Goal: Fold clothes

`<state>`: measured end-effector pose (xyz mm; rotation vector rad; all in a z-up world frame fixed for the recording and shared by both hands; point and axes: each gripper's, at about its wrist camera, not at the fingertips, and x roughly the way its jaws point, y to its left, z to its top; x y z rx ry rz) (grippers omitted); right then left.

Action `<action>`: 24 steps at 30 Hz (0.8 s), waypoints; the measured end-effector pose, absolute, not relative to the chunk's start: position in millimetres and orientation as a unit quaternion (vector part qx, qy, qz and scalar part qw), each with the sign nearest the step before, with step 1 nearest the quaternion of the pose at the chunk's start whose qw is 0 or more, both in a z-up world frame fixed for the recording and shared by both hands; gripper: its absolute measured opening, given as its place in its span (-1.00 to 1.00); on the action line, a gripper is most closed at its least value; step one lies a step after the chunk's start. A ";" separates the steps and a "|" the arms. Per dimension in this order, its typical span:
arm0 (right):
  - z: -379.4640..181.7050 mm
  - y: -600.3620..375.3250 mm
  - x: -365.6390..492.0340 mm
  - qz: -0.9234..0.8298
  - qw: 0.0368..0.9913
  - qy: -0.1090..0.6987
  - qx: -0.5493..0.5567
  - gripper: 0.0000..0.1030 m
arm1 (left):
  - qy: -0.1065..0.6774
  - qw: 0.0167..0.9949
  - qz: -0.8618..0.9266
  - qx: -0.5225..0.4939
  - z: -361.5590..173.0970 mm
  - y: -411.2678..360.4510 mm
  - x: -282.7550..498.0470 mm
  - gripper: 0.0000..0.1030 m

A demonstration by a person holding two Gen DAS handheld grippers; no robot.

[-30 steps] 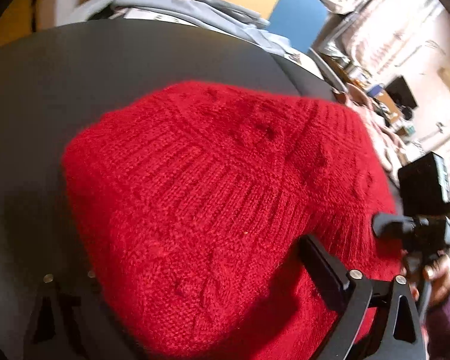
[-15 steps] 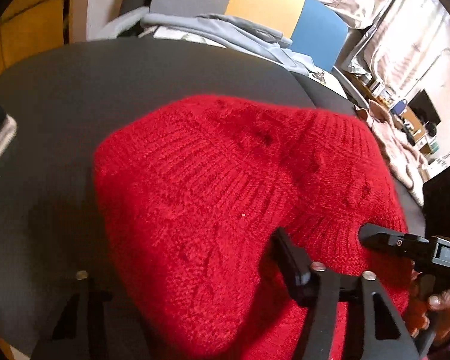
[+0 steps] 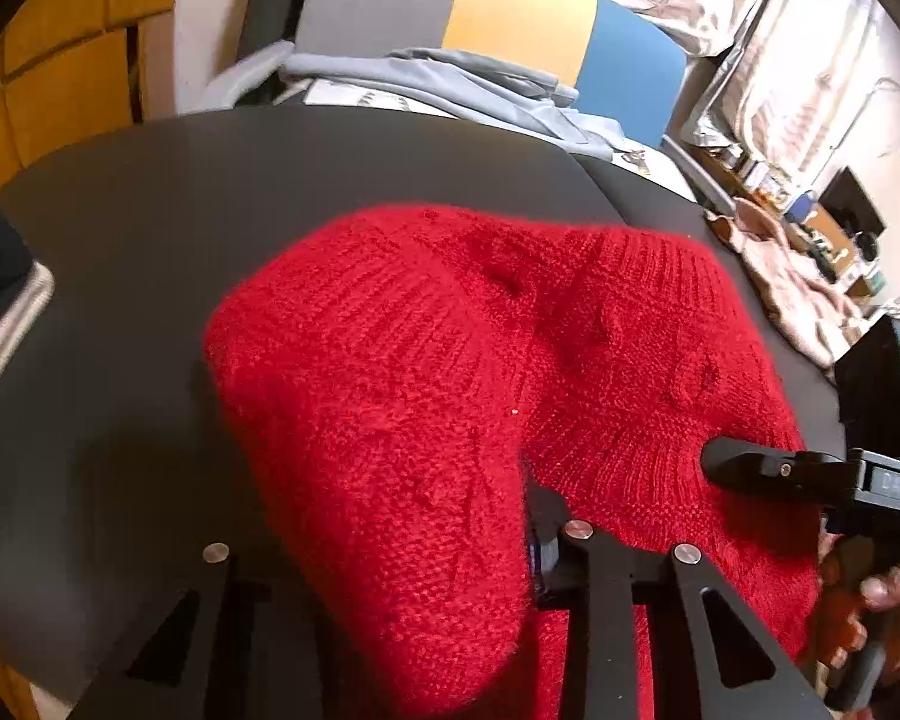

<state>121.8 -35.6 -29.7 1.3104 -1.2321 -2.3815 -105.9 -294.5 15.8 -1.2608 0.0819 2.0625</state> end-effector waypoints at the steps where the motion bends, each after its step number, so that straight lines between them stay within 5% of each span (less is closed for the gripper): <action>1: -30.1 -35.6 120.7 -0.795 0.080 -0.411 0.438 0.17 | 0.031 0.359 0.793 -0.491 13.8 -298.6 -110.4 -0.04; 3: -31.3 -34.9 121.1 -0.794 0.084 -0.413 0.438 0.17 | 0.024 0.366 0.782 -0.504 8.5 -308.8 -120.5 0.41; 8: -31.9 -32.9 125.6 -0.794 0.089 -0.411 0.439 0.19 | -0.037 0.395 0.748 -0.532 -6.0 -326.9 -139.5 0.55; 10: -31.6 -33.2 127.7 -0.796 0.089 -0.409 0.437 0.20 | -0.017 0.397 0.757 -0.519 -5.9 -319.5 -135.0 0.50; 12: -31.3 -33.6 129.8 -0.799 0.089 -0.406 0.435 0.20 | -0.006 0.408 0.762 -0.503 -5.8 -310.9 -127.4 0.14; 15: -30.9 -34.1 132.9 -0.802 0.089 -0.403 0.432 0.21 | -0.007 0.416 0.765 -0.492 -5.8 -304.9 -120.5 -0.13; 24: -18.3 -44.1 140.3 -0.813 0.101 -0.400 0.410 0.03 | 0.027 0.395 0.796 -0.457 17.7 -299.2 -97.0 -0.44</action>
